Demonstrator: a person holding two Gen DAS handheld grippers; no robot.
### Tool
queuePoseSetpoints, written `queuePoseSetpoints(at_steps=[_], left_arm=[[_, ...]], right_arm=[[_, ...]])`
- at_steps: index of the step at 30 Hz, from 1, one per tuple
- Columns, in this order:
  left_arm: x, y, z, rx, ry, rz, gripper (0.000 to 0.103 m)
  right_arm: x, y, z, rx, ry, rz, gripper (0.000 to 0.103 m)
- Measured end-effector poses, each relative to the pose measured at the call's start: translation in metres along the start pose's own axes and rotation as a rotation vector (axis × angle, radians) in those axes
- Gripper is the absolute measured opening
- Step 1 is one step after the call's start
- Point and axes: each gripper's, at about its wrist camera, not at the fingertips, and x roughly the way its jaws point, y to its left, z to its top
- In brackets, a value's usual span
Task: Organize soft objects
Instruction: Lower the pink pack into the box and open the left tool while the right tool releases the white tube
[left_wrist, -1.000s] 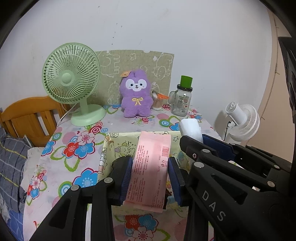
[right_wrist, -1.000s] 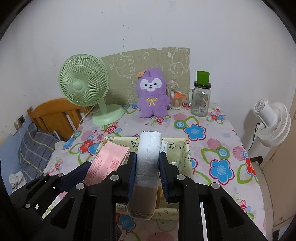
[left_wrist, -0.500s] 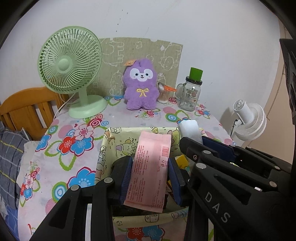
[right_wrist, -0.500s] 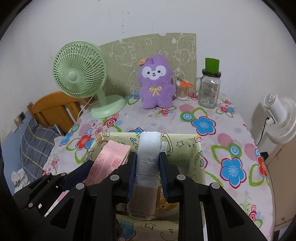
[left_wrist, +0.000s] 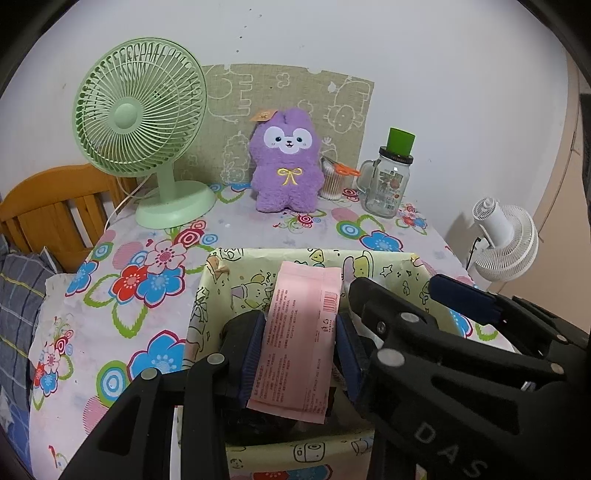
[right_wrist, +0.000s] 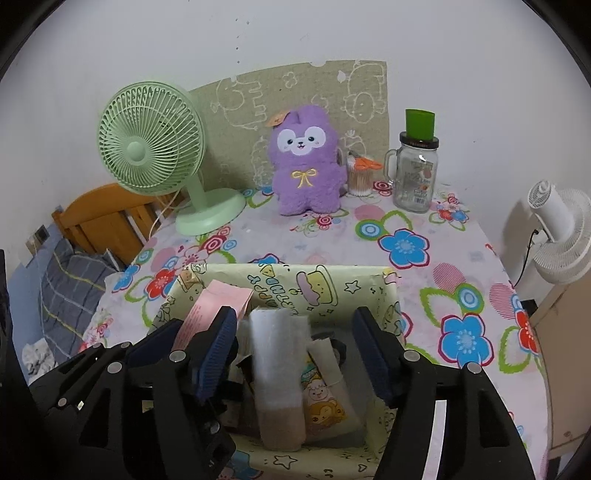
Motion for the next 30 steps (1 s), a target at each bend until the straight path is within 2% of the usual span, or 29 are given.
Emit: queuePoseSetpoints(at_steps=[2,5,13,14,17,19,21,30], left_arm=[[0.001,-0.002,0.001,0.002,-0.001,-0.003,0.04],[0.002,-0.007,0.002,0.01,-0.002,-0.014,0.04],[0.009,-0.023,0.006,0.033,-0.016,-0.013,0.042],[0.01,-0.024,0.006,0.032,-0.019,-0.007,0.044],[0.015,-0.026,0.005,0.042,-0.012,-0.003,0.073],[0.016,-0.028,0.003,0.053,0.005,-0.024,0.075],[0.011,-0.03,0.001,0.068,-0.016,-0.019,0.083],[-0.004,-0.027,-0.009,0.06,-0.015,-0.001,0.09]], right_arm=[[-0.002,-0.003,0.0,-0.002,-0.004,-0.011,0.069],[-0.004,-0.007,0.0,-0.004,-0.013,-0.006,0.076],[-0.008,-0.024,-0.001,0.023,-0.033,-0.041,0.076],[-0.008,-0.026,-0.002,0.025,-0.032,-0.046,0.076],[-0.008,-0.029,-0.003,0.033,-0.022,-0.052,0.076],[-0.009,-0.028,-0.005,0.032,-0.023,-0.053,0.076],[-0.011,-0.027,-0.007,0.03,-0.024,-0.057,0.076],[-0.026,-0.016,-0.02,0.017,-0.027,-0.06,0.077]])
